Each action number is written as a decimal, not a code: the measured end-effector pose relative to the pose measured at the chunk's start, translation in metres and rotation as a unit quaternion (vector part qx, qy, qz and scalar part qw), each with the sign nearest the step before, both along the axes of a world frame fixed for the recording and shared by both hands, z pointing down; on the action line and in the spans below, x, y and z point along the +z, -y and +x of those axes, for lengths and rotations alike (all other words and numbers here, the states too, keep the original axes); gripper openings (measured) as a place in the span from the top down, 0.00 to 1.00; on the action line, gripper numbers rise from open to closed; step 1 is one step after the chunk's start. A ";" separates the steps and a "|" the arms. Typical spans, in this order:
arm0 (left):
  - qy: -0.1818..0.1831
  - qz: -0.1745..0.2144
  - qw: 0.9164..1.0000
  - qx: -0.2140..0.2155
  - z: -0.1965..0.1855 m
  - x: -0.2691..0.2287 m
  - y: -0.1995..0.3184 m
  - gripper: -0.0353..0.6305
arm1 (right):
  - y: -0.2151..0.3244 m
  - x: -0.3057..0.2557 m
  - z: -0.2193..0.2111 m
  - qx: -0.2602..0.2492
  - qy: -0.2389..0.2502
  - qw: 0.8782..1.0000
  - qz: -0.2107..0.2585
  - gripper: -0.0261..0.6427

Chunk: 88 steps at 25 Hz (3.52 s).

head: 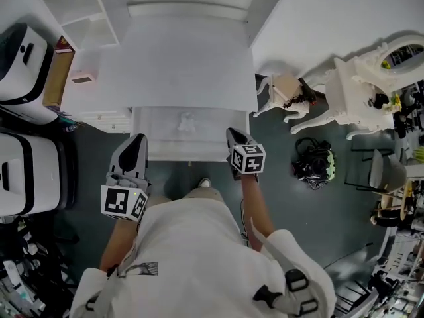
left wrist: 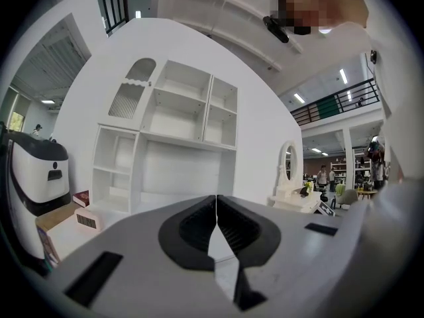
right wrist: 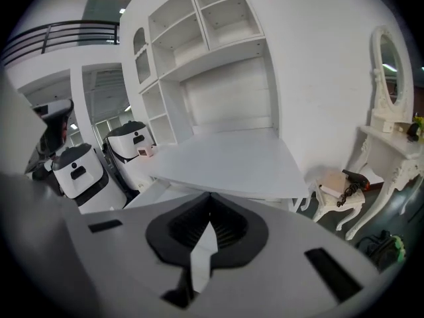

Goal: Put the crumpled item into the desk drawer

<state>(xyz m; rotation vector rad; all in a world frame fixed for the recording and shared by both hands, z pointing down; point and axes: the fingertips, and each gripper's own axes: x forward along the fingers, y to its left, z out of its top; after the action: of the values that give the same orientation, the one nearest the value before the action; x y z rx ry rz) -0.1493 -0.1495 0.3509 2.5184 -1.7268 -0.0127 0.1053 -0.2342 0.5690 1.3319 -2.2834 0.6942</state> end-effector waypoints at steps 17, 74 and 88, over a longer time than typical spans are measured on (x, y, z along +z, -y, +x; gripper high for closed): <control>0.004 0.040 0.999 -0.016 0.011 -0.028 0.002 0.92 | 0.002 -0.078 0.062 0.047 0.055 0.995 0.071 0.94; 0.025 0.086 0.989 -0.122 0.002 -0.074 0.002 0.92 | -0.034 -0.315 0.134 0.018 0.157 0.932 0.327 0.95; 0.031 0.077 0.984 -0.157 0.001 -0.059 -0.019 0.92 | -0.034 -0.307 0.129 -0.015 0.178 0.930 0.321 0.95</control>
<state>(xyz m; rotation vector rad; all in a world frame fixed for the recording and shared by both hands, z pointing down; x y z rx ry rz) -0.1487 -0.1308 0.2920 2.3387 -2.2098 -0.0924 0.2342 -0.2004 0.2620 1.5257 -2.9831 0.1726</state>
